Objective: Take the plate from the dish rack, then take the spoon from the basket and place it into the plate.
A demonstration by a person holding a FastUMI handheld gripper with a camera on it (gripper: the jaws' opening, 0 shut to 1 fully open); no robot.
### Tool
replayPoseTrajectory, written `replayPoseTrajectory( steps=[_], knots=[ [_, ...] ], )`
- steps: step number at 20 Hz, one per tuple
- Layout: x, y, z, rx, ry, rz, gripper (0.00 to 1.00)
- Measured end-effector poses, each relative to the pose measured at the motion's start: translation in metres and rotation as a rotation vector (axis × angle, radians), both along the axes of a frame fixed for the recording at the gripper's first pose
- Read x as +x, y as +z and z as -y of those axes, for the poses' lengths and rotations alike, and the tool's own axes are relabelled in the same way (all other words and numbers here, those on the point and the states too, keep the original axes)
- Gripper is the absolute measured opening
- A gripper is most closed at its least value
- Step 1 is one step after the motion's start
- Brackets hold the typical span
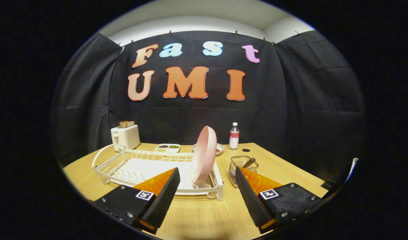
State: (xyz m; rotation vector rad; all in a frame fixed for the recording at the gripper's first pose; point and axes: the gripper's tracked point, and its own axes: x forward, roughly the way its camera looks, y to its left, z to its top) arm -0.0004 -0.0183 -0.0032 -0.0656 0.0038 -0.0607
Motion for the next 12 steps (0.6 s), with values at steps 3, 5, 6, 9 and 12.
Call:
replayPoseTrajectory(
  steps=[3, 5, 6, 9, 12],
  knots=[
    [0.0, -0.001, 0.0, 0.011, 0.001, 0.0, 0.99],
    [0.002, -0.003, 0.0, 0.005, -0.001, -0.004, 0.99],
    [0.002, -0.003, -0.001, 0.0, -0.002, -0.006, 0.99],
    [0.009, 0.002, -0.005, -0.018, -0.004, 0.0, 0.99],
    [0.025, 0.011, -0.005, -0.067, -0.023, 0.002, 0.99]
  ],
)
